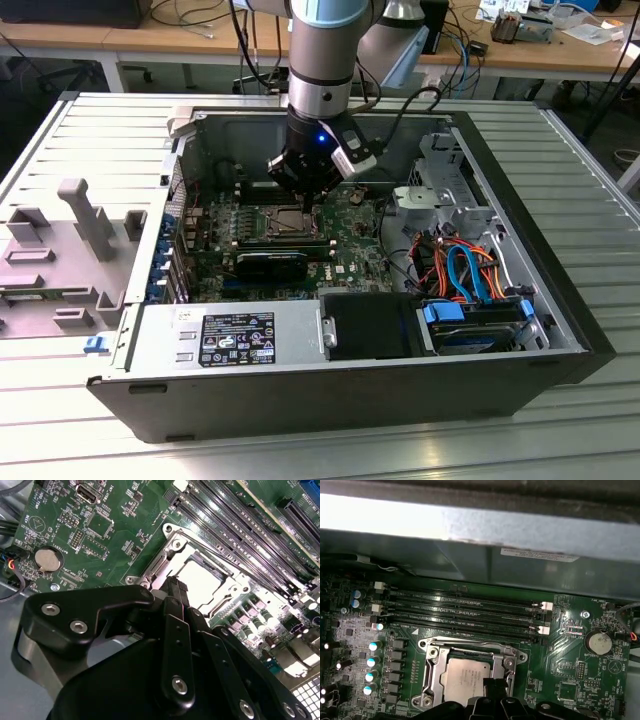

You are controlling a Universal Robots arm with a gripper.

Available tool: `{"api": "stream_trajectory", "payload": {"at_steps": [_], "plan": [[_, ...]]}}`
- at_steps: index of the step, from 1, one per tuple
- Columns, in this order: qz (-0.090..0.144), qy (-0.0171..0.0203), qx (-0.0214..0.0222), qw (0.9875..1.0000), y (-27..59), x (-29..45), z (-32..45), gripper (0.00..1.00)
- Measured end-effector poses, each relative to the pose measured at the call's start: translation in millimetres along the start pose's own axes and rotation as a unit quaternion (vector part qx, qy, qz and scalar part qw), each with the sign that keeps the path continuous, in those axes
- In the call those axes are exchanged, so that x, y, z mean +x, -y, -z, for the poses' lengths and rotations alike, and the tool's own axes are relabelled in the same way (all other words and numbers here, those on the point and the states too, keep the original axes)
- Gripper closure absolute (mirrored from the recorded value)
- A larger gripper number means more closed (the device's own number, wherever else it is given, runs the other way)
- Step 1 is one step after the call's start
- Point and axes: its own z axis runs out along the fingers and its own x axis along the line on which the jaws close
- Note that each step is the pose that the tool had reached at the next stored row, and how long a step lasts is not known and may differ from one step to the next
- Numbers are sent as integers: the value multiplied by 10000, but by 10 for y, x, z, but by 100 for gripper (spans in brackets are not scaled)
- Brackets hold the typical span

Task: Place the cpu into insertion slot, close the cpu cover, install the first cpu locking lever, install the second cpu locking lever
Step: 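Install the second cpu locking lever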

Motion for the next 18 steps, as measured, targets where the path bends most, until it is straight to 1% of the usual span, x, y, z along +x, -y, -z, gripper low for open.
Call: {"api": "stream_trajectory", "payload": {"at_steps": [4,7,9,11,13,18], "plan": [[-1,0,0,10000,1,0,0,89],[0,0,1,10000,19,2,-1,89],[-1,0,0,10000,79,-2,-5,89],[-1,0,0,10000,109,-10,-8,89],[0,0,1,10000,169,-18,-12,89],[-1,-1,7,10000,245,-16,-14,89]]}}
